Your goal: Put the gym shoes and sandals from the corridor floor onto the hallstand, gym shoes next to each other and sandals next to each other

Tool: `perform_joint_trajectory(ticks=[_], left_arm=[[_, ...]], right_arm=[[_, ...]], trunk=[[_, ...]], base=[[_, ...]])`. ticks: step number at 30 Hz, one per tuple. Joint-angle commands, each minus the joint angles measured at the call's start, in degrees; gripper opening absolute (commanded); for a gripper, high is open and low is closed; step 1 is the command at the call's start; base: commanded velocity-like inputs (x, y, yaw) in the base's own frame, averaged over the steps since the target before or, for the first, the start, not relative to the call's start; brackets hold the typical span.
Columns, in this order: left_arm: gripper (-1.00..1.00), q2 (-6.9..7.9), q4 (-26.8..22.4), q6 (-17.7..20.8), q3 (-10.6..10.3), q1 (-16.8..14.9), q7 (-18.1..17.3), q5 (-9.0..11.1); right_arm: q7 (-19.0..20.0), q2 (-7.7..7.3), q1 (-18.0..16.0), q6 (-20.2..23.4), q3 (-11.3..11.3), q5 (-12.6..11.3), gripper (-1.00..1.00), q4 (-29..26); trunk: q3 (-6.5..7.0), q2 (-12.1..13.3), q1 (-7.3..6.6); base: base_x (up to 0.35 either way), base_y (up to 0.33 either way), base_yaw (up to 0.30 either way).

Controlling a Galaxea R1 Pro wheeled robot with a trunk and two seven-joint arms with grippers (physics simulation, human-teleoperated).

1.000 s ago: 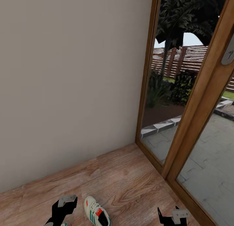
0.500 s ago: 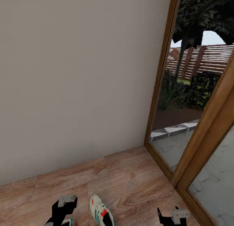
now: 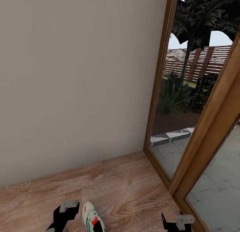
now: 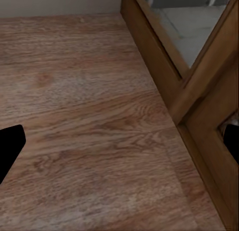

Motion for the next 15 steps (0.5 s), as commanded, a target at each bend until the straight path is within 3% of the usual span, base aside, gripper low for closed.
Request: perform_joint_trajectory(ticks=[1,6,15], left_arm=[[1.0,0.01,0.0,-0.2,0.1,0.0,0.0,0.2],[1.0,0.01,0.0,-0.1,0.1,0.0,0.0,0.2],[1.0,0.03,0.0,-0.1,0.1,0.0,0.0,0.2]], right_arm=[[0.0,0.03,0.0,-0.2,-0.1,0.6,1.0,0.0],[0.0,0.03,0.0,-0.2,-0.1,0.6,1.0,0.1],[0.0,0.03,0.0,-0.2,-0.1,0.6,1.0,0.0]], trunk=[[-0.05,0.0,-0.01],[-0.05,0.0,-0.01],[-0.05,0.0,-0.01]], base=[[0.001,-0.256,0.001],[0.001,-0.161,0.001],[0.0,-0.03,0.076]])
